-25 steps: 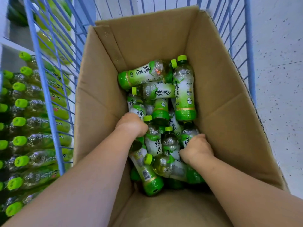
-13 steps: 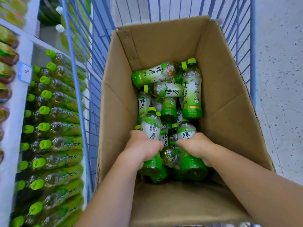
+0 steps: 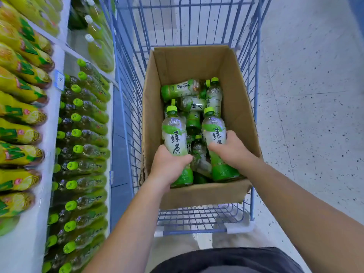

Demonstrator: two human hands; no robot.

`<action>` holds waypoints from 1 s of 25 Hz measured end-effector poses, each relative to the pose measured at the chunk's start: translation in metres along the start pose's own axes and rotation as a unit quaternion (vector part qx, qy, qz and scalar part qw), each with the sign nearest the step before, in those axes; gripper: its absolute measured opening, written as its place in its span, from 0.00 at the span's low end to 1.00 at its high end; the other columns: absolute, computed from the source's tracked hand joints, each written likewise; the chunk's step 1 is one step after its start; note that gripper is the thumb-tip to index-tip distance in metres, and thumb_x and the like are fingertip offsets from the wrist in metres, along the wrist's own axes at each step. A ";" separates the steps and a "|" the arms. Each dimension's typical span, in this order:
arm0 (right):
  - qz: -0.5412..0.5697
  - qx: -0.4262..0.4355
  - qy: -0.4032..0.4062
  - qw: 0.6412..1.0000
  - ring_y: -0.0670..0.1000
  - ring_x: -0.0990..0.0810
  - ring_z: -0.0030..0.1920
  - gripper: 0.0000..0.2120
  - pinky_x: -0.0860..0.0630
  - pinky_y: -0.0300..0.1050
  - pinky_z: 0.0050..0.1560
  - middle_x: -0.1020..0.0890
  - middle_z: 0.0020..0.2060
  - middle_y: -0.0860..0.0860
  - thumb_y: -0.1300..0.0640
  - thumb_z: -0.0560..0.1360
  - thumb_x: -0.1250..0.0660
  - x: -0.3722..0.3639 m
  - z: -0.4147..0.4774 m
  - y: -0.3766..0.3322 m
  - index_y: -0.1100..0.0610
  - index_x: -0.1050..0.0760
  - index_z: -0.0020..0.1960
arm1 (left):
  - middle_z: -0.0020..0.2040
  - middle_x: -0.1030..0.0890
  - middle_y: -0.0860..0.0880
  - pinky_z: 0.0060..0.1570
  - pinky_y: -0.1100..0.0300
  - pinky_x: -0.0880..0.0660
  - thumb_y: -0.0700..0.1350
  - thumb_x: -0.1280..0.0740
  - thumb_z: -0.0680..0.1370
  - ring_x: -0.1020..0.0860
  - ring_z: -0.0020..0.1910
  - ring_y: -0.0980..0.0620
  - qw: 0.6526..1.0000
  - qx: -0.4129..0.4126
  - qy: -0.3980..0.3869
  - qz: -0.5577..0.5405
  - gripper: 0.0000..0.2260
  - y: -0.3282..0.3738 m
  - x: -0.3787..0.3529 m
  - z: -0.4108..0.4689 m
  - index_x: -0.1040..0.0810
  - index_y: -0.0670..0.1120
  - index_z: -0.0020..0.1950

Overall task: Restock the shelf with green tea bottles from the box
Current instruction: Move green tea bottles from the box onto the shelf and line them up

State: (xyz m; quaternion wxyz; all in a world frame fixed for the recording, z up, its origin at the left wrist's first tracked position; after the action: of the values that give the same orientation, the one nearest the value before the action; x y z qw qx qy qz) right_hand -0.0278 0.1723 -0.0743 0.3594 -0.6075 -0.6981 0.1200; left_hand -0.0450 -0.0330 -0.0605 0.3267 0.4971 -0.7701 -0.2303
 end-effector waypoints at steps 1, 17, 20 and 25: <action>0.000 0.015 0.014 1.000 0.52 0.18 0.45 0.24 0.23 0.47 0.37 0.20 0.50 0.54 0.50 0.70 0.26 0.005 -0.011 -0.007 0.55 0.31 0.60 | 0.36 0.14 0.52 0.33 0.60 0.22 0.45 0.26 0.62 0.17 0.34 0.56 1.000 -0.017 -0.001 -0.010 0.11 0.006 0.006 -0.008 0.18 0.46 0.43; -0.042 0.236 -0.063 0.969 0.47 0.17 0.37 0.19 0.21 0.48 0.34 0.18 0.46 0.51 0.50 0.72 0.24 0.014 -0.138 -0.088 0.46 0.31 0.56 | 0.45 0.18 0.52 0.29 0.65 0.26 0.49 0.24 0.62 0.20 0.35 0.63 0.977 -0.090 0.172 -0.087 0.21 0.020 0.051 -0.155 0.27 0.55 0.53; -0.078 0.272 -0.105 0.953 0.50 0.18 0.42 0.21 0.21 0.51 0.37 0.19 0.47 0.51 0.50 0.72 0.24 0.008 -0.152 -0.087 0.50 0.31 0.58 | 0.46 0.18 0.50 0.29 0.64 0.25 0.49 0.25 0.65 0.20 0.35 0.63 0.959 -0.065 0.243 -0.131 0.19 0.001 0.040 -0.190 0.26 0.54 0.53; -0.132 0.321 -0.210 0.914 0.48 0.18 0.44 0.25 0.26 0.44 0.36 0.20 0.48 0.49 0.49 0.72 0.25 -0.011 -0.183 -0.071 0.50 0.33 0.64 | 0.42 0.18 0.53 0.25 0.70 0.29 0.52 0.25 0.67 0.21 0.33 0.66 0.893 -0.033 0.396 -0.213 0.13 -0.039 0.020 -0.257 0.23 0.55 0.49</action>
State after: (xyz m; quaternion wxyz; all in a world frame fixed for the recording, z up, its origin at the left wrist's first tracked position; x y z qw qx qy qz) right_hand 0.0367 0.0959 0.0945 0.3929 -0.3227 -0.7550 0.4140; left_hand 0.1607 -0.0747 0.0934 0.5638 0.6883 -0.4445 -0.1038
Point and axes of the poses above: each hand's wrist, its own z-axis towards the middle knuckle, its own x-axis out of the back of the hand, y = z × x, the point moved 3 cm from there along z, towards the middle knuckle
